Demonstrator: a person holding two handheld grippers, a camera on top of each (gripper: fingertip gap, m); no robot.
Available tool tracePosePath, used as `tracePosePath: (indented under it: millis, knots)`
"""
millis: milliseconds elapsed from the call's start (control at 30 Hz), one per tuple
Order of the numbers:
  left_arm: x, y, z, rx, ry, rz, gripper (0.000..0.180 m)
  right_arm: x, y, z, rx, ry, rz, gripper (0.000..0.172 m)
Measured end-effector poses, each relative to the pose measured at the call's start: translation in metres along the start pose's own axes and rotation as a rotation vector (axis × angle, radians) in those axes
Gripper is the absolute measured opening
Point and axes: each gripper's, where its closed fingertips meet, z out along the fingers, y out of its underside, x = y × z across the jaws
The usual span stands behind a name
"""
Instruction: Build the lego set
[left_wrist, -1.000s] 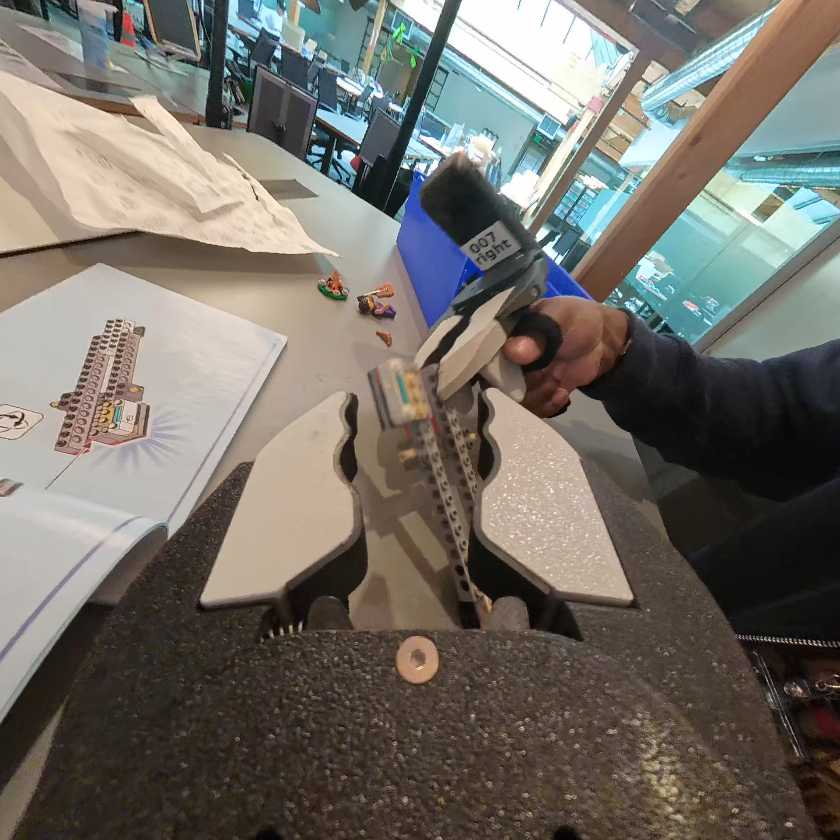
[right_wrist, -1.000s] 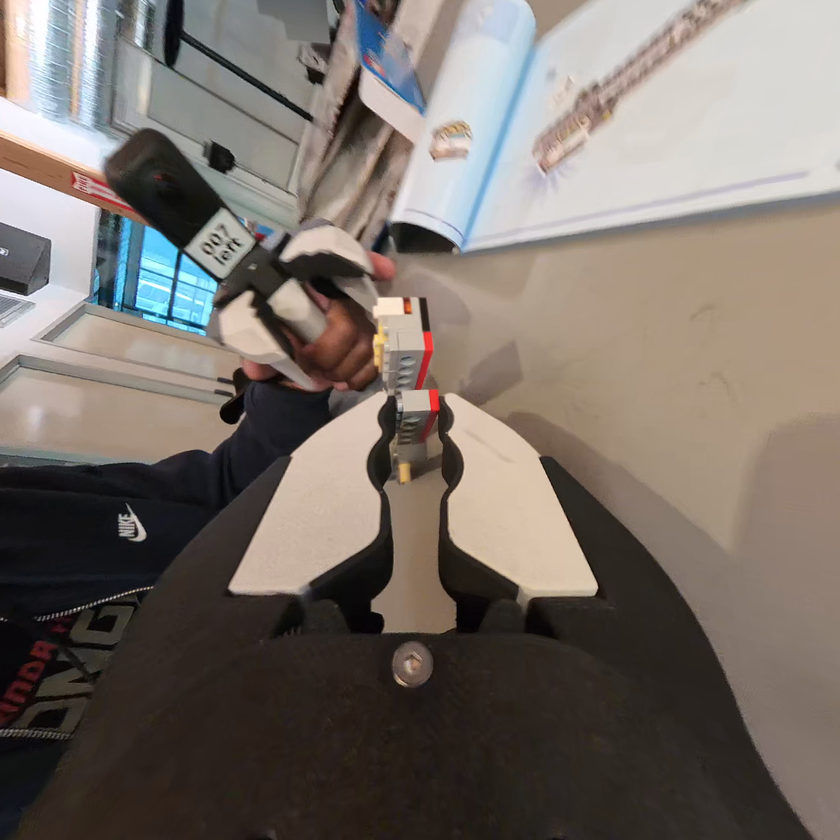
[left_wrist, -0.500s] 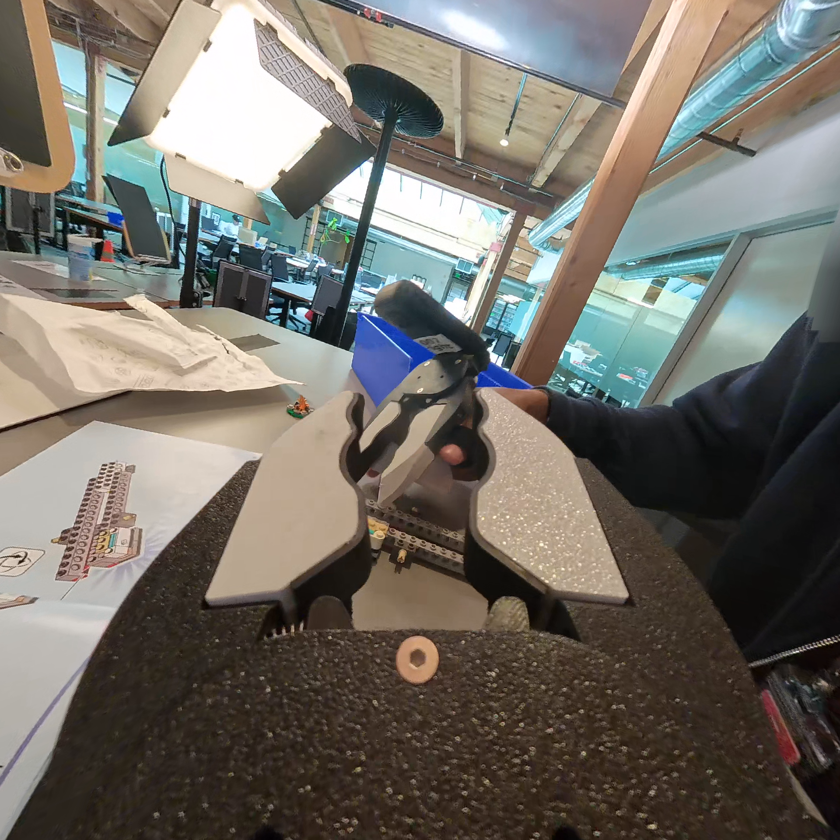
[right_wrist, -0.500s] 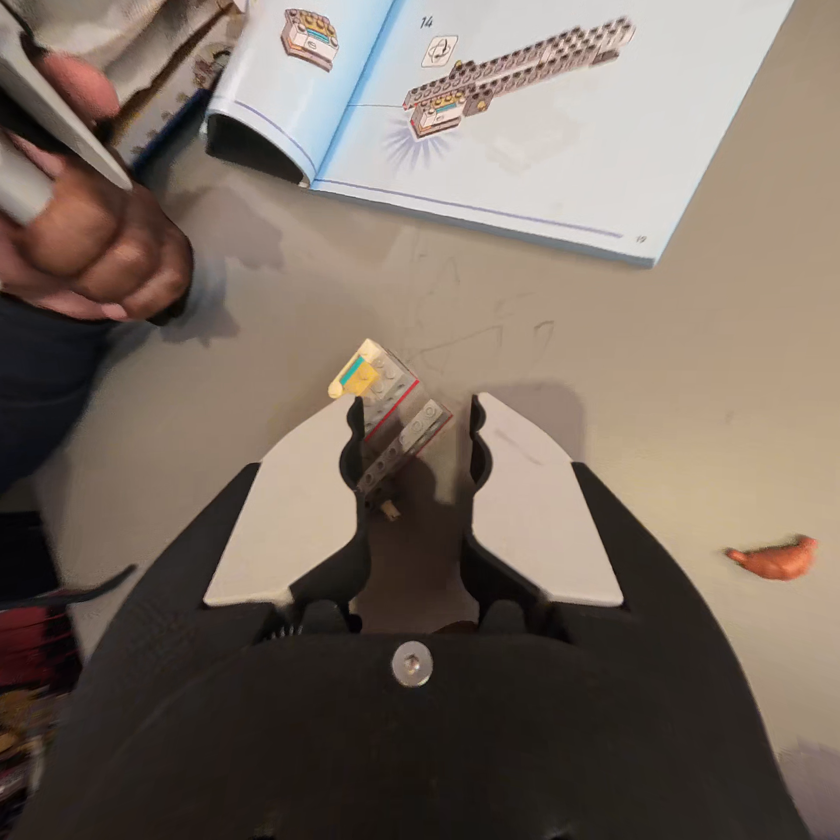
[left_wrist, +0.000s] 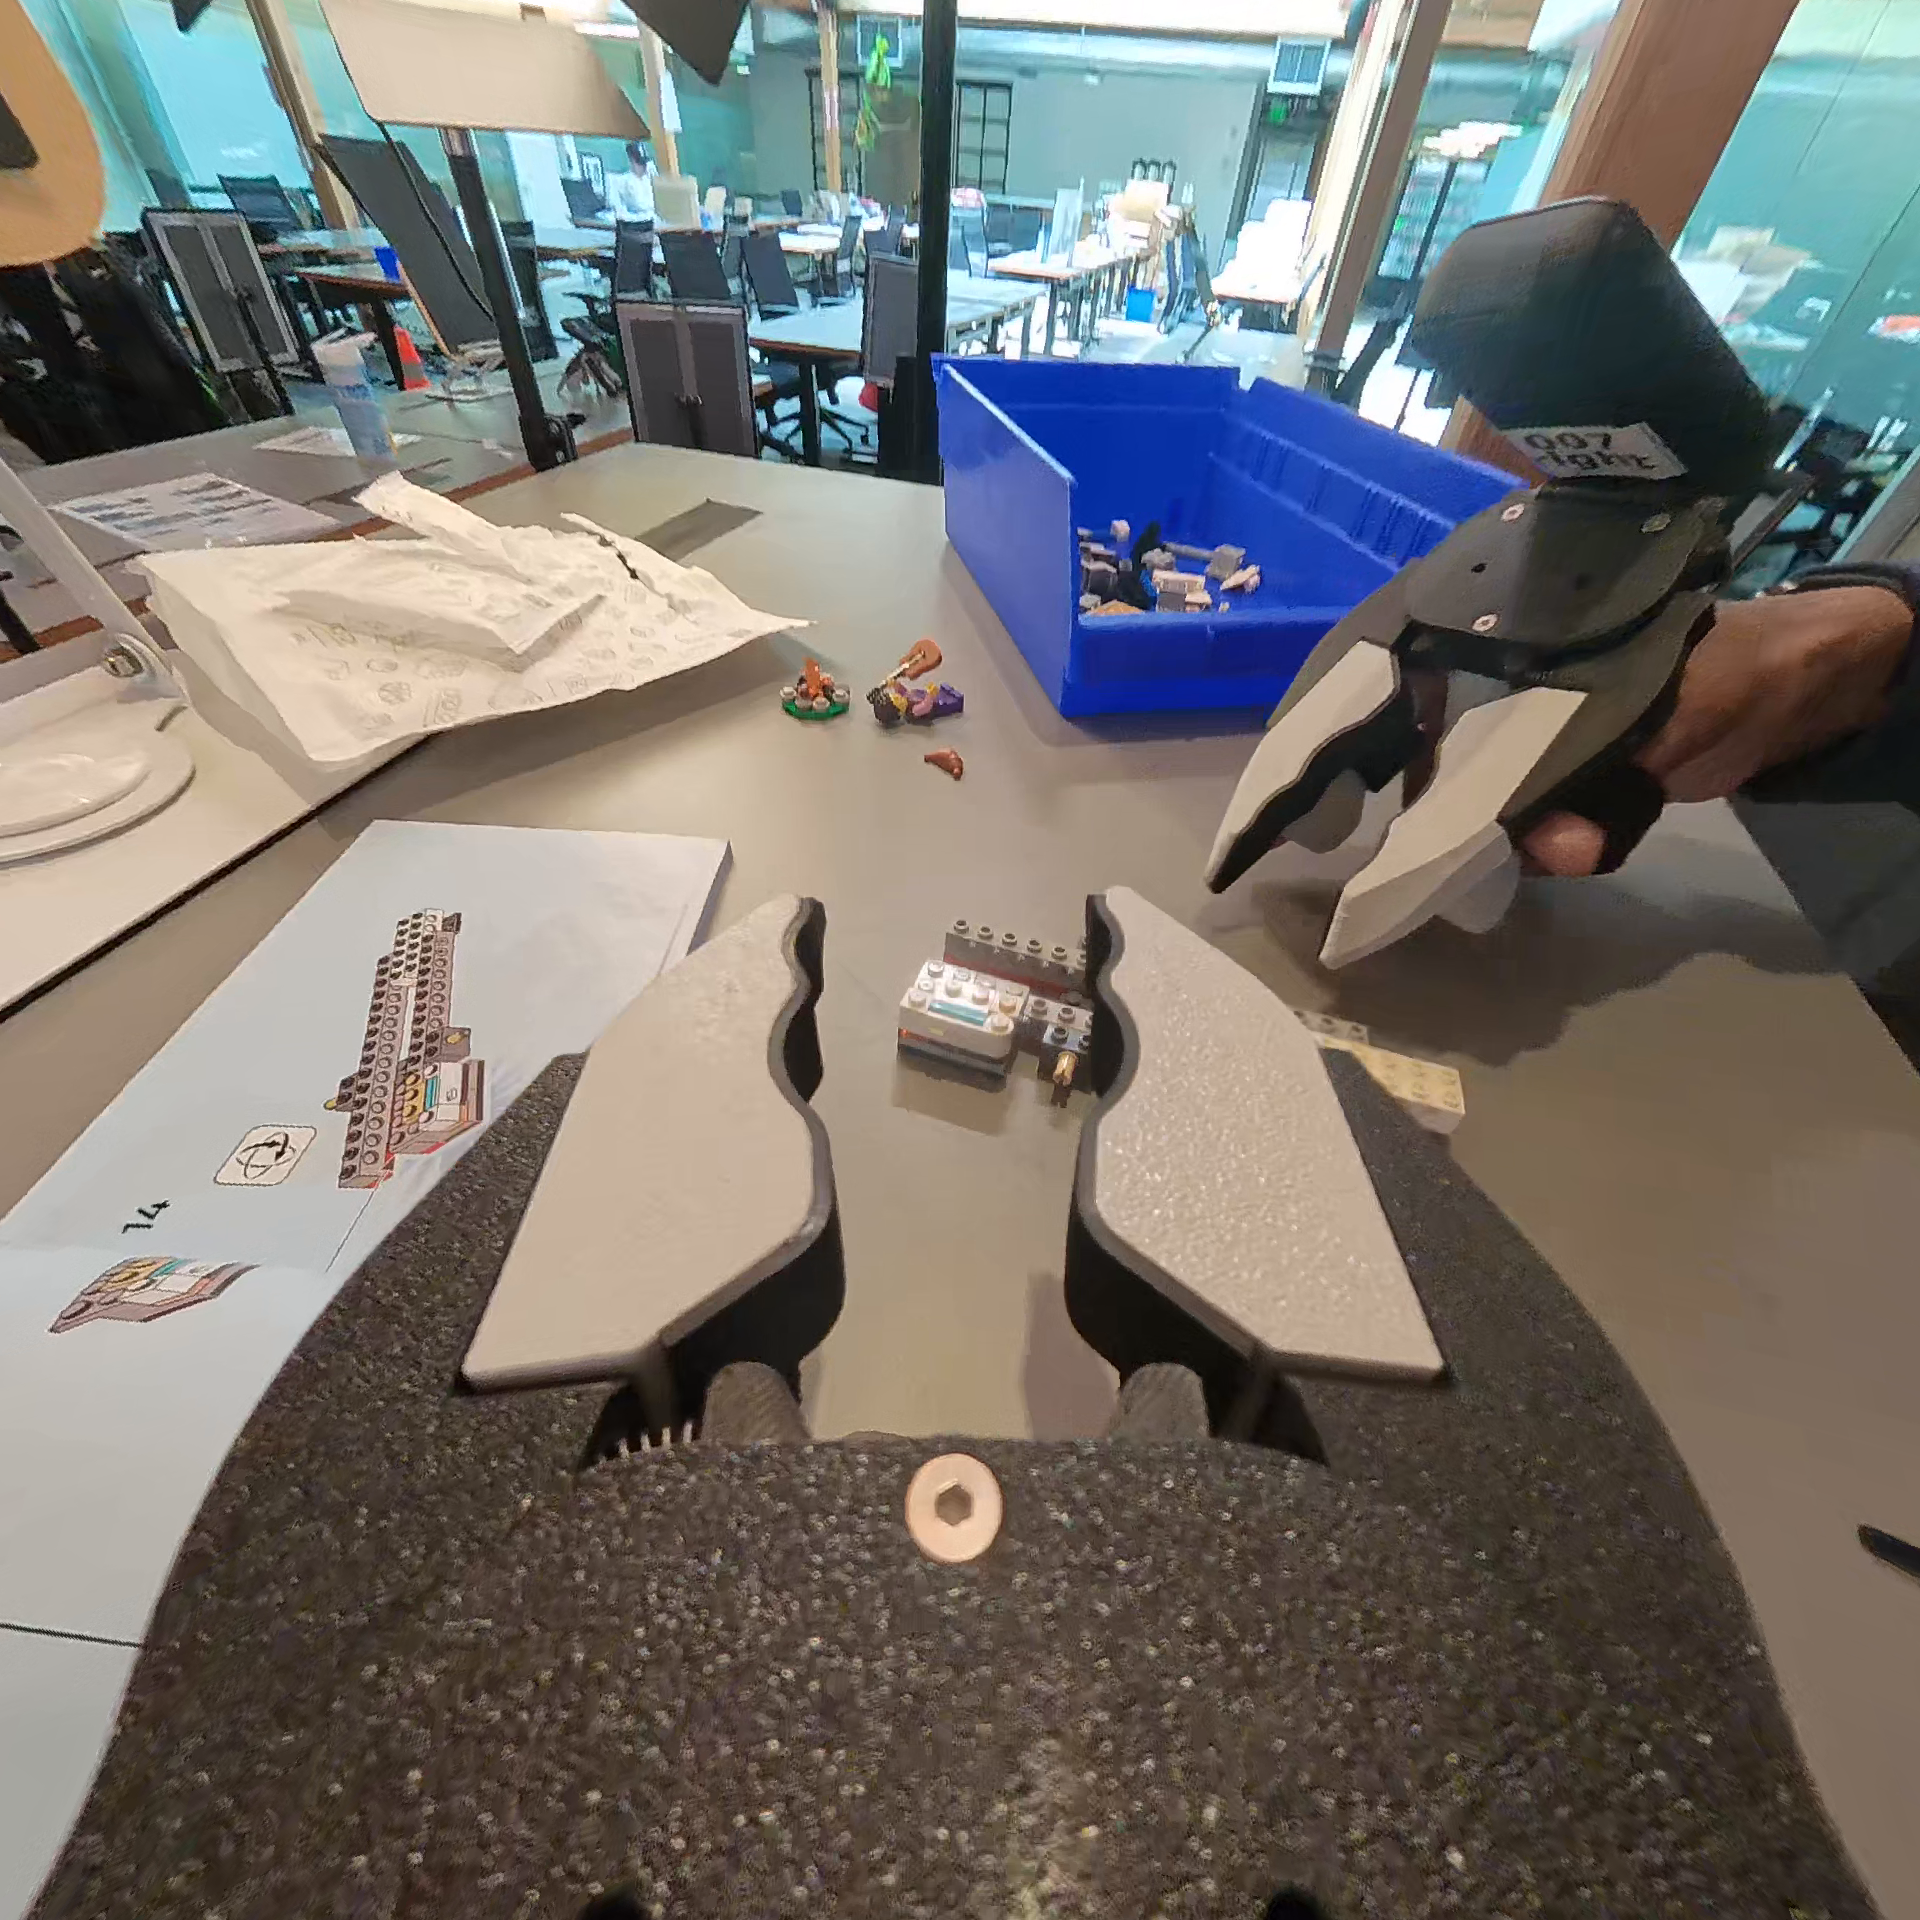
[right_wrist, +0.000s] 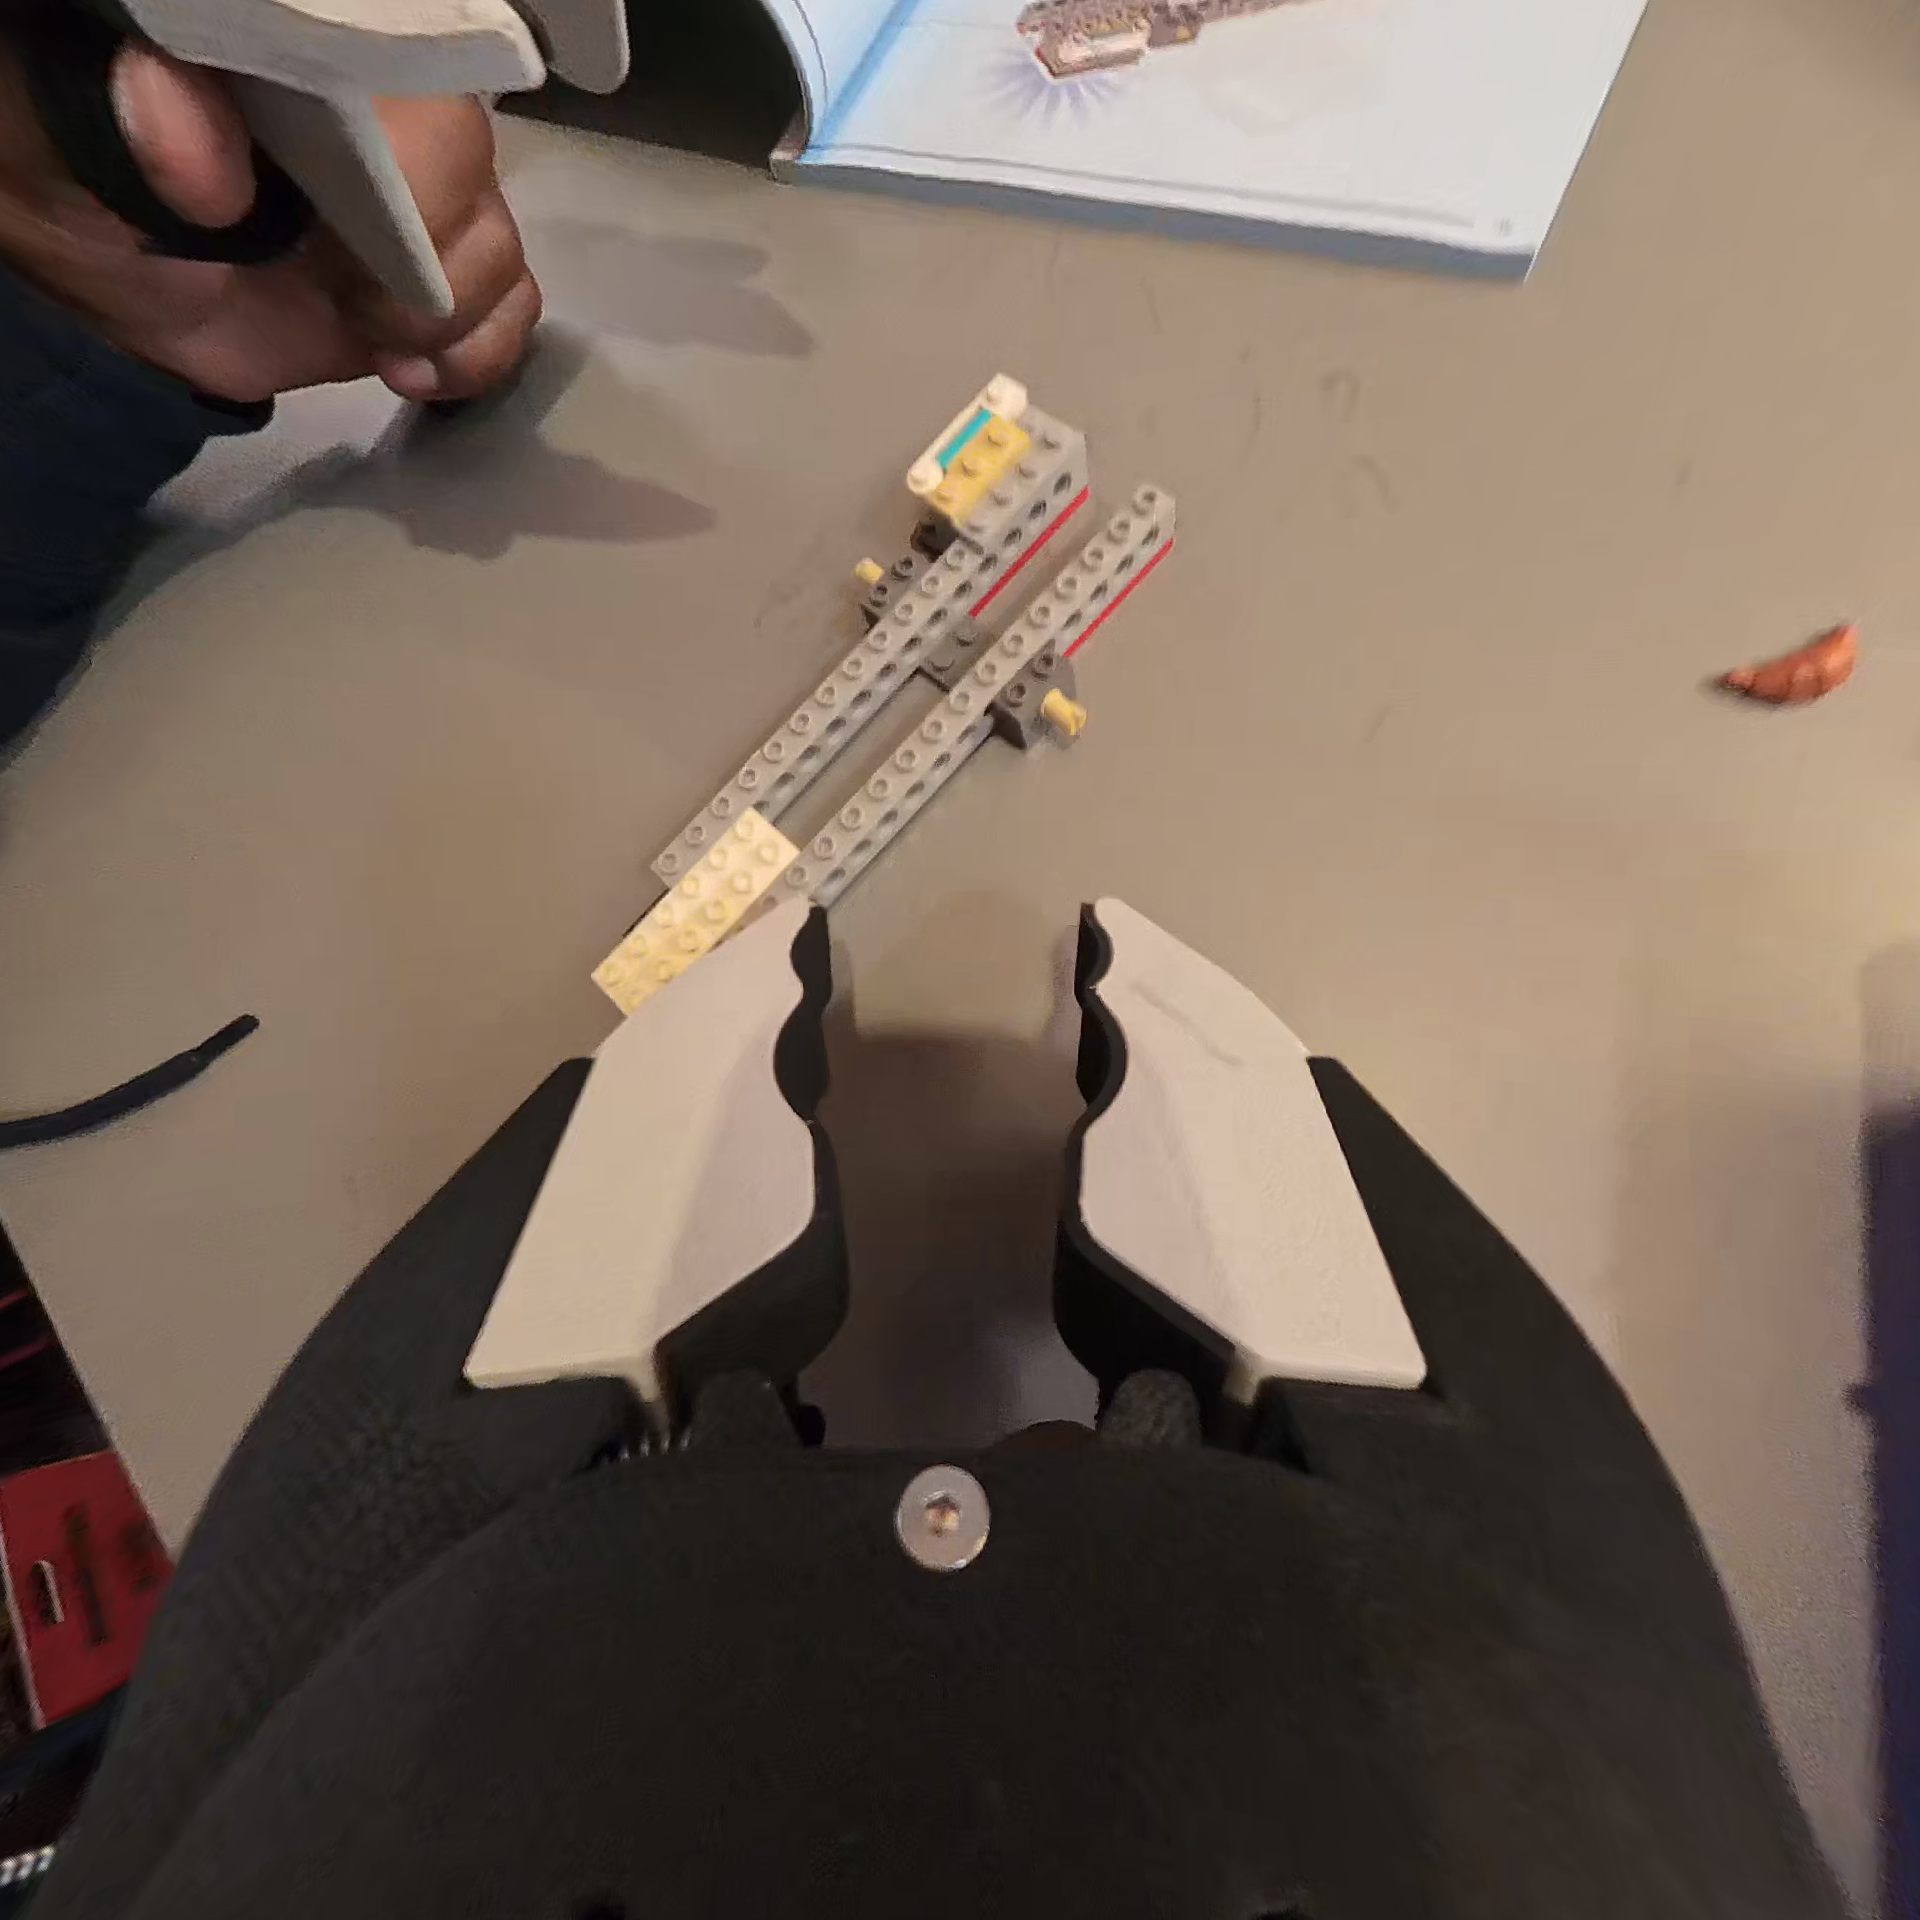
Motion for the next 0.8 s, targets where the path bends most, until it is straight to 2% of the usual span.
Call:
tracePosePath:
  millis: [133,367,567,667,800]
  knots:
    - [0.001,0.005,0.003,-0.041,-0.002,0.015,0.049,0.000,-0.001,0.000,0.036,0.015,0.013,0.050]
    - [0.008,0.021,0.008,-0.157,0.027,0.025,0.049,0.002,0.002,0.006,0.012,0.050,0.002,0.051]
    - [0.008,0.020,0.008,-0.147,0.025,0.030,0.049,0.009,-0.001,0.005,0.030,0.113,0.016,0.053]
    - [0.004,0.015,0.004,-0.108,0.019,-0.004,0.049,0.005,-0.013,0.003,0.083,0.149,-0.066,0.053]
    - [-0.005,0.007,-0.002,-0.041,-0.003,-0.057,0.049,0.010,-0.054,0.002,0.200,0.222,-0.140,0.051]
